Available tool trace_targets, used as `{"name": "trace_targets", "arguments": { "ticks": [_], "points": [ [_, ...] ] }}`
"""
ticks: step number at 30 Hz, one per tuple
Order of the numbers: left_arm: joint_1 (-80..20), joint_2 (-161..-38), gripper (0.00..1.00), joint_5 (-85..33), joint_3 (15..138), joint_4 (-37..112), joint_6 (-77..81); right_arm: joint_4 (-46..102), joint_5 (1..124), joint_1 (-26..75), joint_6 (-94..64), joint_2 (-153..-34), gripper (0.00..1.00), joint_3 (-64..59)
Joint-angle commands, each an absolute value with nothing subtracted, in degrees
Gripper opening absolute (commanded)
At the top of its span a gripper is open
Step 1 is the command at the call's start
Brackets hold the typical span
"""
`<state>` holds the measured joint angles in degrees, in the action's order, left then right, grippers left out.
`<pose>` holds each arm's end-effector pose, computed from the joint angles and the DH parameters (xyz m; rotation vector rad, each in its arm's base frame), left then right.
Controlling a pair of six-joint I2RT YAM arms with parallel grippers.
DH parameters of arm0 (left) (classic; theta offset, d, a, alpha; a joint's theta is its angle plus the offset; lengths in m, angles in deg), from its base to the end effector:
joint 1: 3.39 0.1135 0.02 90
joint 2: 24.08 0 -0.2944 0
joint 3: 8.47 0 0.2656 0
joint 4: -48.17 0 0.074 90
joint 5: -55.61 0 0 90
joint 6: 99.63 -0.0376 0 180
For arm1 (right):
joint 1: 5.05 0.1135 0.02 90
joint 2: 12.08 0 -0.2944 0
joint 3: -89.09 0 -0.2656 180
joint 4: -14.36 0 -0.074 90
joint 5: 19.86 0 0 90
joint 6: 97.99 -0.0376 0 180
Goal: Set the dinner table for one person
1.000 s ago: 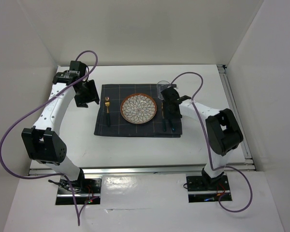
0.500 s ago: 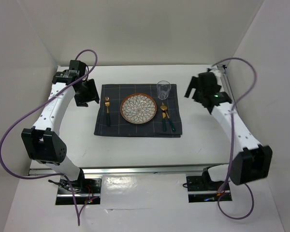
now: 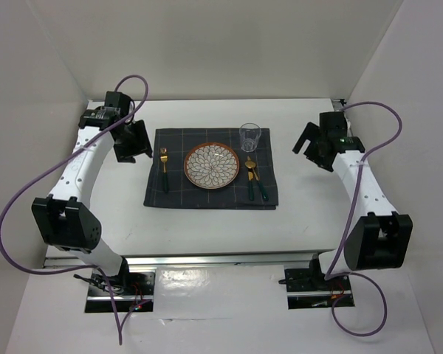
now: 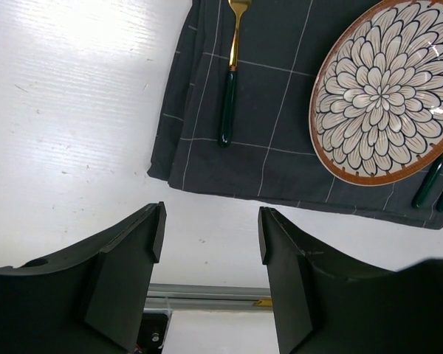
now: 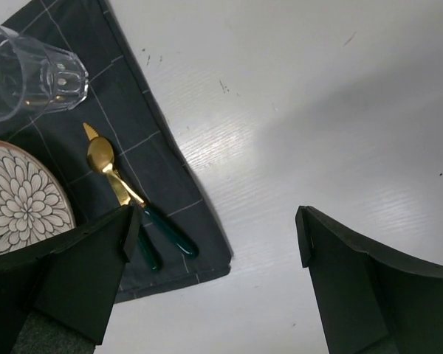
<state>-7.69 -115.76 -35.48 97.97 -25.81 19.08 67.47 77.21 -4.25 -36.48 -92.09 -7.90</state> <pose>0.3417 -0.0250 0.3796 -0.5596 2.5549 -0.1807 0.3056 -0.0004 0.3319 0.6363 2.3534 0.0779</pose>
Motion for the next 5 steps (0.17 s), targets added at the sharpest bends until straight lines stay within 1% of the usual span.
{"name": "trace_targets", "arguments": {
  "ticks": [1, 5],
  "points": [
    [-7.4, -112.7, 0.70, -34.6, 99.4, -26.5, 18.7, 68.2, 75.9, -5.4, -37.4, -90.1, 1.00, -5.8],
    [-7.4, -112.2, 0.70, -34.0, 99.4, -26.5, 18.7, 67.7, 73.8, -6.9, -37.4, -90.1, 1.00, -6.4]
  ]
}}
